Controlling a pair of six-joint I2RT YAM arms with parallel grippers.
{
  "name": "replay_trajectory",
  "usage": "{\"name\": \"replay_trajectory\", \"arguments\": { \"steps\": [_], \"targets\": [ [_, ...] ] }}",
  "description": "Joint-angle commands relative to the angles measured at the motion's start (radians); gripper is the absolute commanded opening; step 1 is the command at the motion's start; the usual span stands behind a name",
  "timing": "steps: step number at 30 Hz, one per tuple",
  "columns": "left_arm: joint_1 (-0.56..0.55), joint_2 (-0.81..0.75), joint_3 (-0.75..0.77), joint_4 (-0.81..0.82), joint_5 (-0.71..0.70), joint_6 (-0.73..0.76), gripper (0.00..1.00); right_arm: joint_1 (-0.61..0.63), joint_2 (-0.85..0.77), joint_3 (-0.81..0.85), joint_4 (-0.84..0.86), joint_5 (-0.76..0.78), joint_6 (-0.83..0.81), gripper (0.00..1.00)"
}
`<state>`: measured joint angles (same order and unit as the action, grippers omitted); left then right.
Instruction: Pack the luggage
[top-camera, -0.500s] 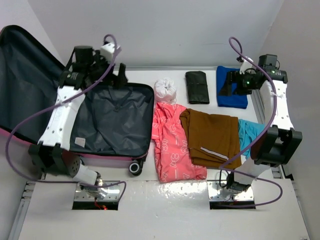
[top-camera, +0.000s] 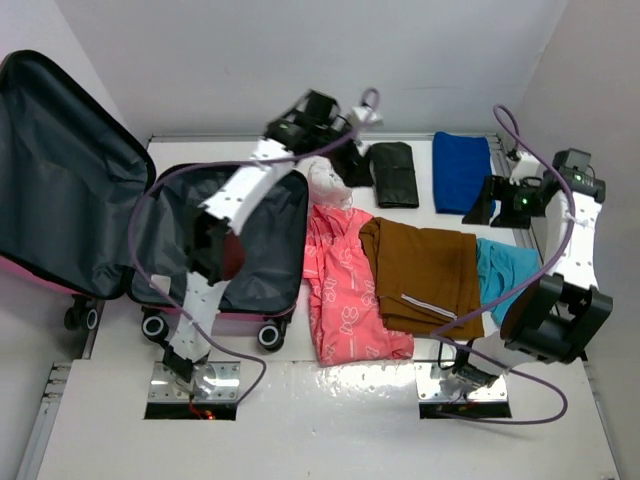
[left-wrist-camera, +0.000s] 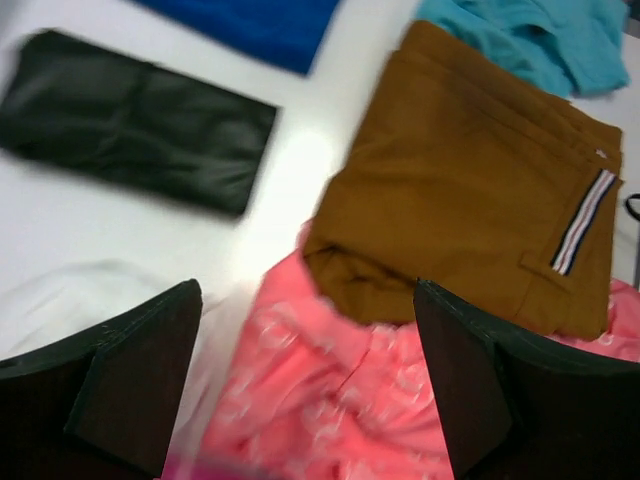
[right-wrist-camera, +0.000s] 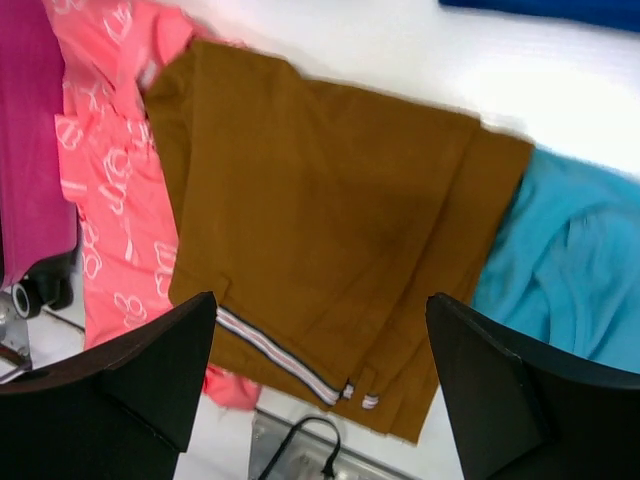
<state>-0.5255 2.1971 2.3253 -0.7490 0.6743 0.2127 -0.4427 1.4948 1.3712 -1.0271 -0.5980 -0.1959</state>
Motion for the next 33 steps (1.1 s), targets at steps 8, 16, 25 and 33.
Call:
{"name": "replay_trajectory", "arguments": {
  "steps": [8,16,25,33],
  "targets": [
    [-0.195,0.219,0.105,0.146,-0.088,-0.076,0.96,-0.096,-0.177,-0.129,-0.116,-0.060,-0.114,0.85],
    [-0.172,0.127,-0.052,0.076,-0.308,0.103,0.99,-0.097,-0.214,-0.167,-0.128,-0.114,-0.112,0.87],
    [-0.050,0.078,-0.139,-0.165,-0.344,0.309,0.99,-0.050,-0.182,-0.150,-0.154,-0.140,-0.125,0.88],
    [-0.037,0.099,-0.167,-0.242,-0.185,0.373,0.99,0.007,-0.151,-0.118,-0.168,-0.112,-0.112,0.88]
  ]
}}
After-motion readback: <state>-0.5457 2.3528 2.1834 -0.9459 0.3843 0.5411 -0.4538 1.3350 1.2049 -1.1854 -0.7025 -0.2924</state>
